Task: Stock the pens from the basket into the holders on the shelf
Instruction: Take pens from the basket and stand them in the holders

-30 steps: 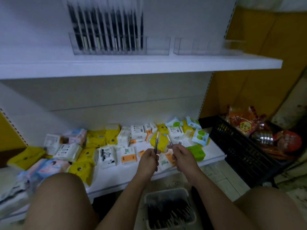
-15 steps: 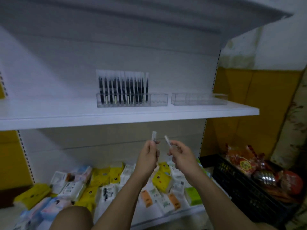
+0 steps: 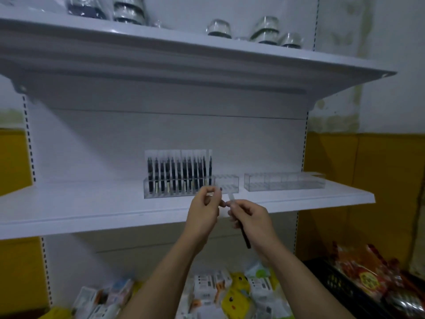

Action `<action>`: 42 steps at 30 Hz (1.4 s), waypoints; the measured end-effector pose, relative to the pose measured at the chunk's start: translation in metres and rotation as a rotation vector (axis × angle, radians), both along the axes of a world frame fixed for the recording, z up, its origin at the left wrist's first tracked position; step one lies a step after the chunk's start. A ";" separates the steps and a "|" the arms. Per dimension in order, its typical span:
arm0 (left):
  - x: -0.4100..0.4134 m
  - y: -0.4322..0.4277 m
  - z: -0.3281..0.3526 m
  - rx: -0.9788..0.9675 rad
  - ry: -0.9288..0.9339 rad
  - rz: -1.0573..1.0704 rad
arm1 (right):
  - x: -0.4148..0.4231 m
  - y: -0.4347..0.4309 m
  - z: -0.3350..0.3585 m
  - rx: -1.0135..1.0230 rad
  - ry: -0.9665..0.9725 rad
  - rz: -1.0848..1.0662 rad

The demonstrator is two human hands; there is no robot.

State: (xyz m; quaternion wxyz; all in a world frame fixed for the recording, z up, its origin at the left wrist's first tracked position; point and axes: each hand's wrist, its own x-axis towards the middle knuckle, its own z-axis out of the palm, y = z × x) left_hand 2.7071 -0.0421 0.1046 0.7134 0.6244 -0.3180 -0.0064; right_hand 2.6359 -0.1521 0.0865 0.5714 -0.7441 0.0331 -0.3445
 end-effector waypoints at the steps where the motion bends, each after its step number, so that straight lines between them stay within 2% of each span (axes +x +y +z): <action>1: 0.003 -0.002 0.006 -0.014 -0.015 -0.006 | 0.004 -0.002 0.006 -0.032 -0.007 -0.023; 8: 0.034 -0.008 0.044 -0.005 -0.198 -0.065 | 0.030 -0.023 0.049 -0.088 -0.086 0.011; 13: 0.064 -0.016 0.079 -0.047 -0.210 -0.067 | 0.058 -0.042 0.079 -0.083 -0.135 0.001; 16: 0.082 -0.025 0.099 -0.045 -0.246 0.016 | 0.076 -0.051 0.098 -0.160 -0.205 -0.008; 20: 0.105 -0.031 0.117 0.044 -0.400 0.149 | 0.105 -0.058 0.115 -0.240 -0.223 -0.023; 31: 0.152 -0.048 0.132 0.194 -0.592 0.338 | 0.176 -0.080 0.120 -0.336 -0.266 -0.167; 36: 0.167 -0.052 0.128 0.239 -0.594 0.356 | 0.196 -0.090 0.113 -0.312 -0.271 -0.205; 42: 0.177 -0.051 0.121 0.350 -0.596 0.348 | 0.203 -0.088 0.105 -0.401 -0.197 -0.171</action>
